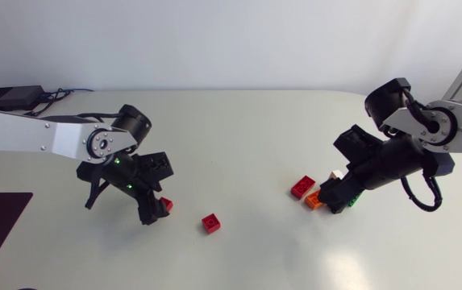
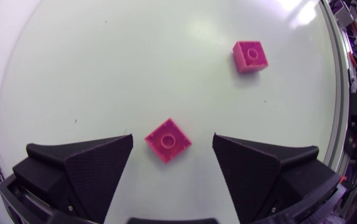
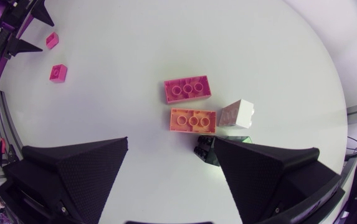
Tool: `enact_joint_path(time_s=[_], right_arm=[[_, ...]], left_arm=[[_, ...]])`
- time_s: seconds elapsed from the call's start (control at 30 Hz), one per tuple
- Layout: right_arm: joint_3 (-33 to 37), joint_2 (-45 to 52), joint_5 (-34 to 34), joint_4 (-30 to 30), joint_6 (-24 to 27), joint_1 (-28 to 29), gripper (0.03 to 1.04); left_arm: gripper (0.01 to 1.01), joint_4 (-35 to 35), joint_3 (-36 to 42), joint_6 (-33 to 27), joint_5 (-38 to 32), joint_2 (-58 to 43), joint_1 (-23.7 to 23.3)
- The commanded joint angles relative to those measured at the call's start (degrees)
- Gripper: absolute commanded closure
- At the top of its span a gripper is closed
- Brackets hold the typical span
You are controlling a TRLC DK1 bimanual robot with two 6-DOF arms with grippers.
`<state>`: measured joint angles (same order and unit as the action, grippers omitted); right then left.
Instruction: Sort duplo bricks by size, large to the right and small to the left
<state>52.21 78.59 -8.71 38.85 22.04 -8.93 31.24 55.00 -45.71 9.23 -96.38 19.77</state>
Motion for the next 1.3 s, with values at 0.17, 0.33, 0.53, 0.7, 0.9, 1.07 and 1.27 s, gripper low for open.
enact_joint_path(time_s=[0.17, 0.33, 0.53, 0.7, 0.9, 1.07, 1.27], right_arm=[[-1.8, -0.8, 0.8, 1.0, -0.3, 0.6, 0.07], [-2.1, -1.2, 1.2, 1.0, -0.4, 0.6, 0.07], [-2.2, -1.6, 1.6, 1.1, -0.3, 0.7, 0.07], [-2.5, -1.5, 1.6, 1.0, -0.2, 0.8, 0.07], [-3.2, -1.5, 1.5, 0.9, -0.2, 0.9, 0.07], [-4.0, -1.6, 1.5, 0.5, -0.2, 1.2, 0.07], [-4.4, -1.9, 1.6, 0.3, 0.2, 1.3, 0.07]], left_arm=[[0.056, 0.3, 4.4, 10.4, 1.0, 0.4, 10.9], [0.057, -0.3, 5.8, 13.2, 1.0, -3.7, 16.5], [0.061, -2.6, 6.8, 14.7, 0.2, -8.0, 17.9], [0.118, -3.6, 6.7, 15.5, -1.3, -10.3, 19.0], [0.666, -3.6, 7.0, 15.9, -2.1, -11.3, 19.3], [0.746, -3.6, 5.4, 15.6, -2.8, -11.6, 19.2], [0.761, -4.1, 1.5, 13.0, -3.6, -10.3, 14.9]])
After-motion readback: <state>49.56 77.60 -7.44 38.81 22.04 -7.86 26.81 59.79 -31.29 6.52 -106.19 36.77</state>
